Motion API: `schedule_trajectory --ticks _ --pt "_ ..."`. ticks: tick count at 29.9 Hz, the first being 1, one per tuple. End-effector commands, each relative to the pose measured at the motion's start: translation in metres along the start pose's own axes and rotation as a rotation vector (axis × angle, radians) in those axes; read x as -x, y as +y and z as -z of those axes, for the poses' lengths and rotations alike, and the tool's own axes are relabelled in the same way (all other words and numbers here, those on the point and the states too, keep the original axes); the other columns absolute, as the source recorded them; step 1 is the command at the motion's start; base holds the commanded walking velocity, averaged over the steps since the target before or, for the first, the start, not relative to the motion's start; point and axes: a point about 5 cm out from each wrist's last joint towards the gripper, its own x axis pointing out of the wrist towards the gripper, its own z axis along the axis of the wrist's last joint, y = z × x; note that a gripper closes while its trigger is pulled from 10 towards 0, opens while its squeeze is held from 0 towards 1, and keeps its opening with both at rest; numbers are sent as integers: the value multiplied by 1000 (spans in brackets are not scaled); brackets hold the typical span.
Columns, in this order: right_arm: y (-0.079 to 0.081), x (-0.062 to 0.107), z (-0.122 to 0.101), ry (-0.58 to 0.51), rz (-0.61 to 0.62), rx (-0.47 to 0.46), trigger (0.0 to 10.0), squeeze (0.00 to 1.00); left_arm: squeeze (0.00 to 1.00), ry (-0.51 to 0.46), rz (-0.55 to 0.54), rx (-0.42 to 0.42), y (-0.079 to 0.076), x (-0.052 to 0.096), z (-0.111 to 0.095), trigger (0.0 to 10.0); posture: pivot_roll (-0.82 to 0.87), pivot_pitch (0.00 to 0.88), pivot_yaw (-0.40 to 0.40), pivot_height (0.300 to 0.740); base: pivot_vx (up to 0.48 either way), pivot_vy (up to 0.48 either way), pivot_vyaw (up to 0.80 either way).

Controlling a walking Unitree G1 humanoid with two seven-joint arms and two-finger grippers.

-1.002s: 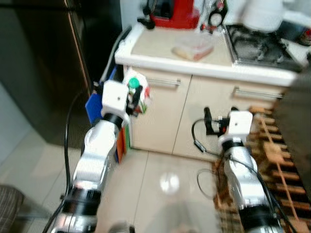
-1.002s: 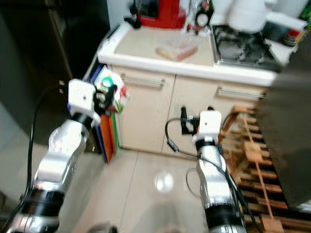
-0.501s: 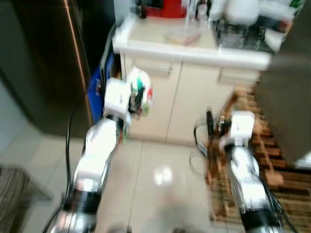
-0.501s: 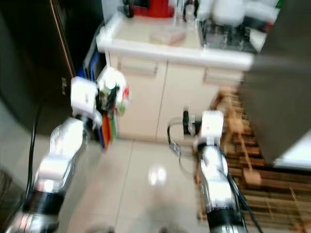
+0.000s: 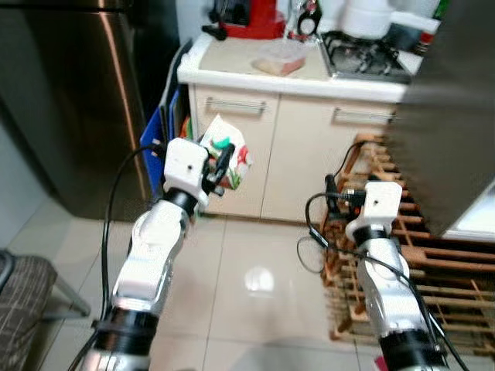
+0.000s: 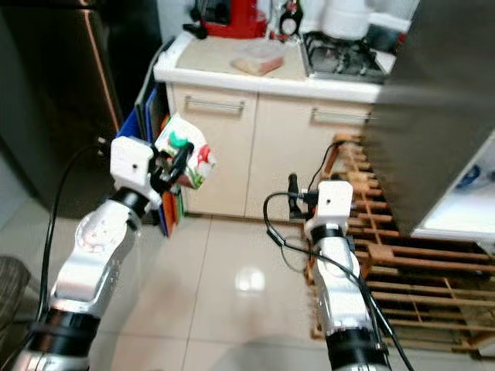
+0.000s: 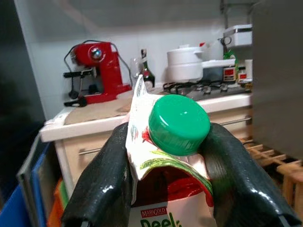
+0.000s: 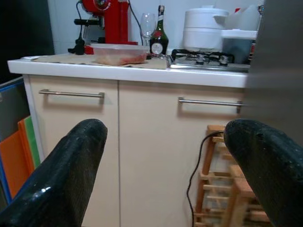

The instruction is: Restocking fridge

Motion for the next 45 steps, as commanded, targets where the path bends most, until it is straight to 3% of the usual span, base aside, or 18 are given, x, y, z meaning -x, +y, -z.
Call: schedule_trajectory --ticks 1,16,23,32,45 --pt "-7 0 -2 -5 19 -1 10000 35 0 -17 47 18 -9 -1 -3 10000 7 0 -36 740 262 -398 0" --pt "-9 0 1 19 8 -1 10000 35 0 -56 64 80 -16 4 -6 10000 6 0 -45 740 287 -382 0" --pt "-7 2 2 20 8 -10 10000 35 0 -63 69 81 -14 7 -8 10000 6 0 -36 740 0 -454 0" --pt "-5 3 3 21 2 -17 10000 35 0 -36 64 12 -13 5 -6 10000 3 0 -28 740 0 0 0" --pt "-11 10 3 24 -6 -7 10000 35 0 -29 62 24 -14 4 -5 10000 -2 0 -36 740 -177 -119 0"
